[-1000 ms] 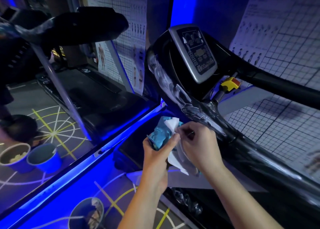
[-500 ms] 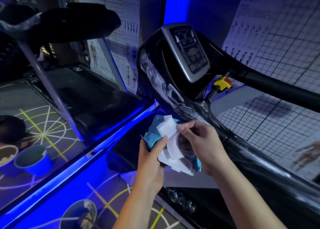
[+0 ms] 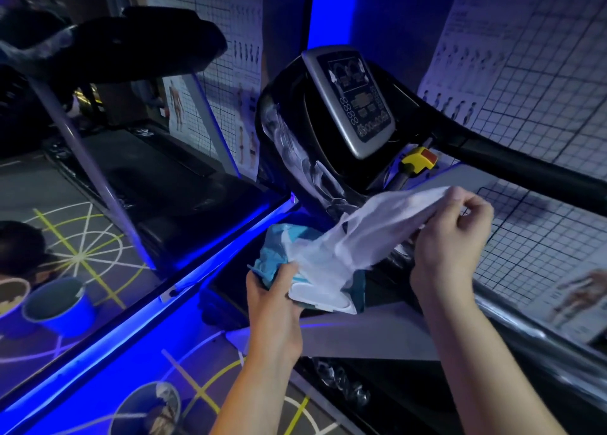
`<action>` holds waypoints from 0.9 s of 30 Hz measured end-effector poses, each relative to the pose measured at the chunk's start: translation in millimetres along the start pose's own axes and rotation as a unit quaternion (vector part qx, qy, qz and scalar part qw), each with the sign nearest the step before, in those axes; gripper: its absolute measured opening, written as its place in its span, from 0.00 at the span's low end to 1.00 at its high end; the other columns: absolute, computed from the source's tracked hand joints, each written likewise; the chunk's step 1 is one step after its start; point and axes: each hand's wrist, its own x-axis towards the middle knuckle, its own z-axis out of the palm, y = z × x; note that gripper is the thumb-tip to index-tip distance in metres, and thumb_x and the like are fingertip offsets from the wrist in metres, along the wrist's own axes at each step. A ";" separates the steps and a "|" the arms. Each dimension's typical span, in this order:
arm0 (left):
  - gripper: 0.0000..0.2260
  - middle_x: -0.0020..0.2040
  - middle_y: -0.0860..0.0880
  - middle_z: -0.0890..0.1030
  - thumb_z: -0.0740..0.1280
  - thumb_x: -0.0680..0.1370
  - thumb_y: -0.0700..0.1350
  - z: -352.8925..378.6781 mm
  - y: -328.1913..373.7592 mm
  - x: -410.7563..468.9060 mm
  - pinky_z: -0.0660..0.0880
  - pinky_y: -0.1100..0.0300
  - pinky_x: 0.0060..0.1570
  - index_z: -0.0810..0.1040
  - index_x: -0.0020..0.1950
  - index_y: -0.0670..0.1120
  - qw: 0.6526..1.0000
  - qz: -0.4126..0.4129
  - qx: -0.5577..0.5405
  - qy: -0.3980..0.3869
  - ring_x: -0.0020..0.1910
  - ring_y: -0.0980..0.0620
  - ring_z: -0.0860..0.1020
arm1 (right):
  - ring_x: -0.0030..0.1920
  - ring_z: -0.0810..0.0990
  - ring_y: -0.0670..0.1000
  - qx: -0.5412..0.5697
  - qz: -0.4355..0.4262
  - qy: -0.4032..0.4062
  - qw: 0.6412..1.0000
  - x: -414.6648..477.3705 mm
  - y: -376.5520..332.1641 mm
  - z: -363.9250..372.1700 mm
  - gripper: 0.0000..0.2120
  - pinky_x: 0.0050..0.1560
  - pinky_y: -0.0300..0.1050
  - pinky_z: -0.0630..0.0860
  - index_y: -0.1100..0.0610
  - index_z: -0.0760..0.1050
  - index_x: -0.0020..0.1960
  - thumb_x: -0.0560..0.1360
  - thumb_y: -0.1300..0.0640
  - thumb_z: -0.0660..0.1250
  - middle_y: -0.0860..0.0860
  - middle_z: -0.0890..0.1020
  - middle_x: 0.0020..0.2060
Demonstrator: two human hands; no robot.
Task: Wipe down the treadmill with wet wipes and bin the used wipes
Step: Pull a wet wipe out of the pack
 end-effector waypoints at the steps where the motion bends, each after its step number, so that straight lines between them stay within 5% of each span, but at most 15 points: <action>1: 0.17 0.57 0.43 0.87 0.69 0.80 0.34 -0.4 -0.2 0.3 0.83 0.53 0.44 0.76 0.68 0.45 1.000 0.002 -0.004 0.003 0.46 0.50 0.87 | 0.41 0.74 0.41 0.014 0.003 0.012 1.000 1.7 -1.9 1.2 0.06 0.48 0.46 0.73 0.45 0.68 0.48 0.81 0.44 0.59 0.45 0.75 0.42; 3: 0.17 0.58 0.41 0.87 0.68 0.80 0.33 0.1 0.4 0.4 0.83 0.50 0.49 0.76 0.69 0.44 1.000 0.000 -0.011 -0.001 0.47 0.49 0.87 | 0.39 0.73 0.37 0.036 0.016 0.013 0.999 1.4 -2.3 5.3 0.06 0.46 0.39 0.70 0.46 0.68 0.48 0.84 0.50 0.59 0.44 0.75 0.42; 7: 0.17 0.52 0.42 0.86 0.67 0.80 0.33 1.7 -2.8 0.6 0.80 0.45 0.54 0.77 0.69 0.40 1.000 -0.015 -0.023 -0.014 0.48 0.46 0.86 | 0.41 0.78 0.45 0.022 0.111 -0.077 0.991 -14.7 1.8 18.0 0.05 0.47 0.45 0.75 0.49 0.70 0.50 0.84 0.51 0.60 0.47 0.79 0.41; 11: 0.19 0.54 0.40 0.82 0.67 0.80 0.35 0.5 -2.8 2.3 0.81 0.54 0.40 0.75 0.71 0.38 0.999 -0.018 -0.041 -0.017 0.46 0.46 0.83 | 0.32 0.80 0.58 0.044 0.258 -0.267 0.928 -35.5 5.2 20.3 0.07 0.31 0.53 0.81 0.58 0.73 0.53 0.83 0.55 0.62 0.54 0.78 0.35; 13: 0.16 0.54 0.41 0.84 0.68 0.81 0.36 1.0 -3.2 1.6 0.82 0.54 0.37 0.77 0.69 0.43 0.998 -0.018 -0.050 -0.026 0.44 0.47 0.85 | 0.38 0.81 0.58 0.001 0.226 -0.319 0.920 -46.9 12.2 18.9 0.05 0.41 0.60 0.83 0.55 0.76 0.50 0.82 0.54 0.65 0.53 0.80 0.39; 18: 0.30 0.59 0.37 0.86 0.76 0.71 0.42 8.2 -3.4 -7.4 0.85 0.50 0.41 0.75 0.72 0.41 0.996 -0.017 -0.065 -0.051 0.50 0.43 0.86 | 0.38 0.79 0.47 -0.028 0.201 -0.414 0.887 -62.1 11.9 21.2 0.07 0.39 0.41 0.76 0.55 0.79 0.52 0.80 0.51 0.68 0.49 0.82 0.40; 23: 0.29 0.63 0.36 0.84 0.77 0.72 0.38 1.3 -5.2 -4.2 0.85 0.51 0.49 0.76 0.73 0.41 0.998 0.008 -0.046 -0.051 0.53 0.43 0.86 | 0.48 0.86 0.51 -0.046 0.214 -0.569 0.793 -48.7 1.7 3.0 0.17 0.52 0.47 0.82 0.59 0.81 0.57 0.70 0.60 0.80 0.55 0.87 0.49; 25: 0.26 0.62 0.38 0.85 0.72 0.75 0.39 -1.1 -5.8 -1.2 0.86 0.52 0.46 0.76 0.74 0.42 0.998 0.008 -0.051 -0.038 0.53 0.44 0.86 | 0.40 0.83 0.46 -0.096 0.163 -0.592 0.783 -44.3 2.9 -4.3 0.10 0.45 0.40 0.80 0.60 0.83 0.51 0.71 0.66 0.77 0.49 0.86 0.41; 27: 0.26 0.64 0.40 0.85 0.71 0.76 0.38 -2.1 -4.8 0.7 0.86 0.51 0.48 0.75 0.75 0.44 0.998 0.014 -0.052 -0.034 0.58 0.42 0.85 | 0.33 0.79 0.42 -0.145 0.084 -0.556 0.814 -39.9 1.2 -8.5 0.06 0.38 0.37 0.77 0.60 0.83 0.44 0.74 0.69 0.73 0.45 0.82 0.32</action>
